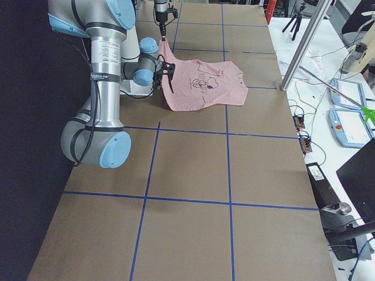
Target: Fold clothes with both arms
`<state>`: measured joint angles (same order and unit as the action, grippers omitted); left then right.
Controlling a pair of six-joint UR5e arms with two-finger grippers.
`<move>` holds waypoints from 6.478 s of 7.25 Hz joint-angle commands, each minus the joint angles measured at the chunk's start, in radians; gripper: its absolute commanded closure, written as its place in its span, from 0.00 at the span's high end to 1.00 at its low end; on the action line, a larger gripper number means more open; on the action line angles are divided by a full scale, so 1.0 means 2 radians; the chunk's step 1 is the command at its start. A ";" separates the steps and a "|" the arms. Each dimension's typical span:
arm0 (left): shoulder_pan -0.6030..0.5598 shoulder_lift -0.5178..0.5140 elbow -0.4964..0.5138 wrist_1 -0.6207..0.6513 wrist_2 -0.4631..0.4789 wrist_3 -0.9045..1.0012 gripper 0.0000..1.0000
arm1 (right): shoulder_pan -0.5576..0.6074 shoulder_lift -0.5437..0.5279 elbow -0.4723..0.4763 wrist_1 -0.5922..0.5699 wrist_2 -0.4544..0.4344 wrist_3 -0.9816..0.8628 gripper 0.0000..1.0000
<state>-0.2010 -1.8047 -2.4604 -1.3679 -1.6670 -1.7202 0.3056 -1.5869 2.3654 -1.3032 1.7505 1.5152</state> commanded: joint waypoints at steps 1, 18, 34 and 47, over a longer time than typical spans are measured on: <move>-0.091 -0.020 0.046 -0.002 -0.003 0.080 0.00 | 0.114 0.129 -0.120 0.000 0.015 -0.095 0.00; -0.280 -0.146 0.502 -0.316 -0.003 0.226 0.00 | 0.262 0.395 -0.595 0.131 0.044 -0.175 0.00; -0.270 -0.148 0.435 -0.308 -0.012 0.189 1.00 | 0.212 0.259 -0.367 -0.056 0.130 -0.131 1.00; -0.257 -0.150 0.412 -0.304 -0.006 0.169 1.00 | 0.135 0.237 -0.370 -0.053 0.104 -0.135 0.00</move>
<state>-0.7162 -2.1046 -1.6309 -1.9816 -1.6797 -1.3821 0.5768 -1.1063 1.6225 -1.4099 1.9537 1.2490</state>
